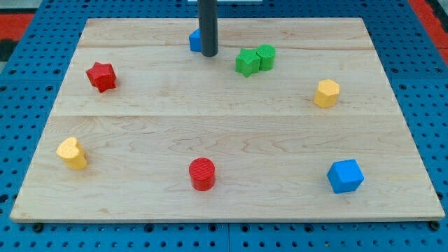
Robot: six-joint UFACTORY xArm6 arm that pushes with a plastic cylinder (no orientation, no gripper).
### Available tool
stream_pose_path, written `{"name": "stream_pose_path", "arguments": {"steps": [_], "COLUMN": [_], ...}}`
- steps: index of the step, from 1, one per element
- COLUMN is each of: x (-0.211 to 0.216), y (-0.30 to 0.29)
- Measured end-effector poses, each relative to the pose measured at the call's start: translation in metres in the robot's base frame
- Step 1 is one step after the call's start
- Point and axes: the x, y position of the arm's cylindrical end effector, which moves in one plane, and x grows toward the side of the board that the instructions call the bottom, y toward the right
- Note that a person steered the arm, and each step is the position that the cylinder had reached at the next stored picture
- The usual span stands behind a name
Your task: Push the blue triangle vertical to the top of the green circle
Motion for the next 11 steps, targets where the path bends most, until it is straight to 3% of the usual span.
{"name": "stream_pose_path", "arguments": {"steps": [1, 3, 4, 5, 6, 7, 8, 9, 10, 11], "x": [-0.042, -0.048, -0.047, -0.080, -0.080, -0.081, -0.081, -0.079, -0.066, -0.070], "y": [-0.005, -0.173, -0.166, -0.262, -0.262, -0.246, -0.142, 0.008, 0.076, 0.031]}}
